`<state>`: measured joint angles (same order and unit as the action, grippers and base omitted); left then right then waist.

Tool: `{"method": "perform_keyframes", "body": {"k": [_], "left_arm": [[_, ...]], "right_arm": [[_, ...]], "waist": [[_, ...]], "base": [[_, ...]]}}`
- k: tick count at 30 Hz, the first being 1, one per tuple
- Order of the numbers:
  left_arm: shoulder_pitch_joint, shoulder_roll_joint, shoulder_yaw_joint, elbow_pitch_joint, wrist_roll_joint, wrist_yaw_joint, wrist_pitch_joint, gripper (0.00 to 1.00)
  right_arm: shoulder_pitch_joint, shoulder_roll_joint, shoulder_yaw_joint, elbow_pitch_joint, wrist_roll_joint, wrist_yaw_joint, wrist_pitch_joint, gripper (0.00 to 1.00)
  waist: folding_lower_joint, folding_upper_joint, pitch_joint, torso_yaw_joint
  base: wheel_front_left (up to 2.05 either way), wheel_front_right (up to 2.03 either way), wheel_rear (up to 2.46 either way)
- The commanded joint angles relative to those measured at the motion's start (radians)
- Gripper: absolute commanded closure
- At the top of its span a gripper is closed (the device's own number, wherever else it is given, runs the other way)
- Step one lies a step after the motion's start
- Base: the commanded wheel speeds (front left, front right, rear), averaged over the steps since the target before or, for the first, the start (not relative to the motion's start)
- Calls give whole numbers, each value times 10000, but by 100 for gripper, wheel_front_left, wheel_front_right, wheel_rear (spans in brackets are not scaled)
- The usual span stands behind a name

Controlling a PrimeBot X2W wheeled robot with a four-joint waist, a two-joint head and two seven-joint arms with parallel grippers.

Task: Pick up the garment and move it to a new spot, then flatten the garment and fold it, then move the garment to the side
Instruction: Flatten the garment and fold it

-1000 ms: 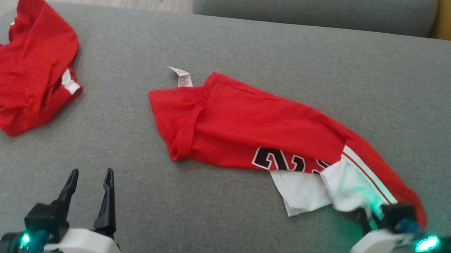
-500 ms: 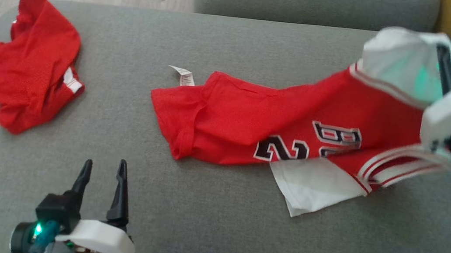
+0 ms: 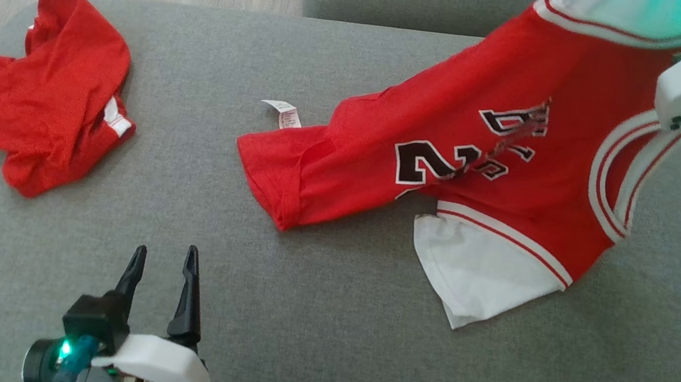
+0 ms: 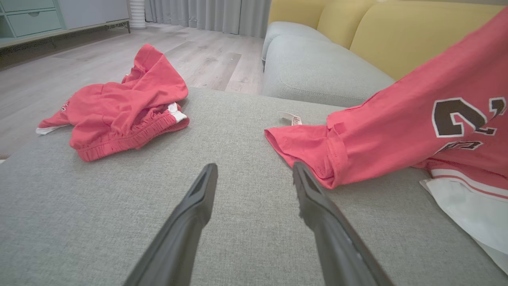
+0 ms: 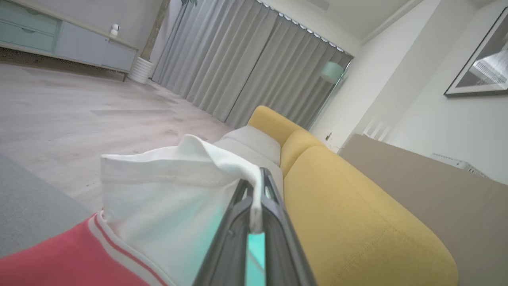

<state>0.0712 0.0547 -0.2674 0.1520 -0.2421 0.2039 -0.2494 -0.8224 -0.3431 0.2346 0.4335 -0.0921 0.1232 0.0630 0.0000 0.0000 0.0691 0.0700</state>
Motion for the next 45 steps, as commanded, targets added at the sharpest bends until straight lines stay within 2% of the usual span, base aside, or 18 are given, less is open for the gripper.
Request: {"method": "perform_keyframes", "body": {"k": [1,5,8,11,15,20,27,30,34,37,38,39,45], "left_arm": [[-520,-45,277,-320,-56,73,-124,0],[-445,-45,320,-352,-75,118,-124,0],[-262,-45,440,-409,-73,194,-124,0],[-76,-45,588,-435,-31,217,-124,0],[-18,-45,708,-503,39,182,-124,0],[-98,-45,720,-527,91,134,-124,0],[-114,-45,683,-487,122,103,-124,0],[-121,-45,660,-470,136,97,-124,0],[-151,-45,622,-422,154,79,-124,0],[-172,-45,576,-381,147,65,-124,0],[-171,-45,566,-381,144,66,-124,0],[-166,-45,560,-384,137,72,-124,0],[-97,-45,553,-370,130,69,-124,0]], "right_arm": [[-390,95,154,-127,67,75,-428,100],[-29,67,582,-69,461,75,-768,100],[806,-224,1258,-452,1211,75,-564,100],[1951,-672,1887,-1082,2616,75,401,100],[3315,-1623,2564,-2402,4264,75,2020,100],[4638,-2708,2756,-3771,5763,75,3610,100],[6016,-3829,2982,-4510,6647,75,5416,100],[6407,-4080,2981,-4588,6944,75,6081,100],[6643,-4148,3085,-4447,7015,75,6455,100],[6745,-3946,3026,-4151,6974,75,6419,100],[6788,-3869,3001,-4042,6942,75,6327,67],[6819,-3793,2980,-3976,6886,75,6194,0],[7077,-3450,2668,-3846,6571,75,5754,0]], "waist": [[0,0,7,-31],[0,0,-58,-105],[0,0,-158,-282],[0,0,-262,-553],[0,0,-274,-941],[0,0,-249,-1312],[0,0,-257,-1481],[0,0,-250,-1481],[0,0,-229,-1425],[0,0,-255,-1334],[0,0,-255,-1299],[0,0,-254,-1270],[0,0,-262,-1202]], "base": [[0,0,0],[0,0,0],[0,0,0],[0,0,0],[0,0,0],[0,0,0],[0,0,0],[0,0,0],[0,0,0],[0,0,0],[0,0,0],[0,0,0],[0,0,0]]}}
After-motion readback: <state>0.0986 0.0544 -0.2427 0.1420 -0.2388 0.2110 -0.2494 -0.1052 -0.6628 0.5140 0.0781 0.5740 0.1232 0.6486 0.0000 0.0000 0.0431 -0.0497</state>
